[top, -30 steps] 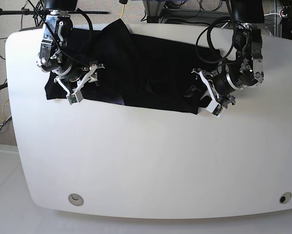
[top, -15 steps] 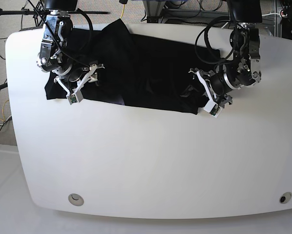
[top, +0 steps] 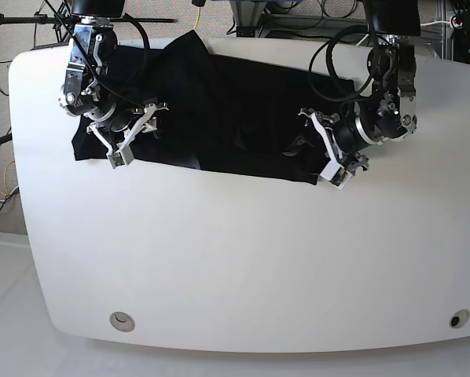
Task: Fold the T-shirt properly
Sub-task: 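Grasp the folded end of the black shirt with the left gripper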
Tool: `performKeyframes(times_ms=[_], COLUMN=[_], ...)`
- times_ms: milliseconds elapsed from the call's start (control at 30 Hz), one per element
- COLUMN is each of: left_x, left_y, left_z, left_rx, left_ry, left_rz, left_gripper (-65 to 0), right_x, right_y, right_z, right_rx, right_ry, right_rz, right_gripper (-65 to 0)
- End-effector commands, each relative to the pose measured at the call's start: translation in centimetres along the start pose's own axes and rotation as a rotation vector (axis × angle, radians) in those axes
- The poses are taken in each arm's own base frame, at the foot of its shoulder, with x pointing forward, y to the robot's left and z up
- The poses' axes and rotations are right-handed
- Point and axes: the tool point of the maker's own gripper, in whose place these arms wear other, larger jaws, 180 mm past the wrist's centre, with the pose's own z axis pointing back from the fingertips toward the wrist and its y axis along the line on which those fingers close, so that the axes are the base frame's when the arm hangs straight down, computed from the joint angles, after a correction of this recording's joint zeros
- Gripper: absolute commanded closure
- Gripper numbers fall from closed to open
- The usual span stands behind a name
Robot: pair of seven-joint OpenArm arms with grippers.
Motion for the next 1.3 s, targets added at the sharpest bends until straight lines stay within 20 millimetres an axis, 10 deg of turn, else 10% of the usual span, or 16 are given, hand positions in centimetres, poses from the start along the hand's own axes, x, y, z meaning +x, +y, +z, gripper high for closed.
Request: performKeyframes(times_ms=[0, 833, 967, 1100, 1267], left_x=[2.2, -1.8, -1.9, -1.9, -1.7], left_y=[-1.0, -1.3, -1.4, -1.3, -1.4], left_z=[0.1, -0.9, -0.9, -1.0, -1.0], left_rx=[-0.028, -0.058, -0.064, -0.064, -0.065], left_ry=[-0.064, 0.03, 0.033, 0.036, 0.029], left_rz=[-0.04, 0.029, 0.028, 0.028, 0.025], left_gripper=[-38.7, -38.3, -27.1, -1.6, -0.1], right_x=[-2.0, -2.0, -2.0, -1.9, -1.9], right_y=[-0.3, -0.3, -0.3, -0.3, -0.3], right_z=[0.0, 0.0, 0.0, 0.0, 0.0], right_rx=[-0.014, -0.013, -0.013, -0.013, -0.013], right_ry=[0.083, 0.083, 0.083, 0.082, 0.082], right_rz=[0.002, 0.003, 0.003, 0.004, 0.004], right_gripper=[-36.2, -36.2, -36.2, -36.2, -36.2])
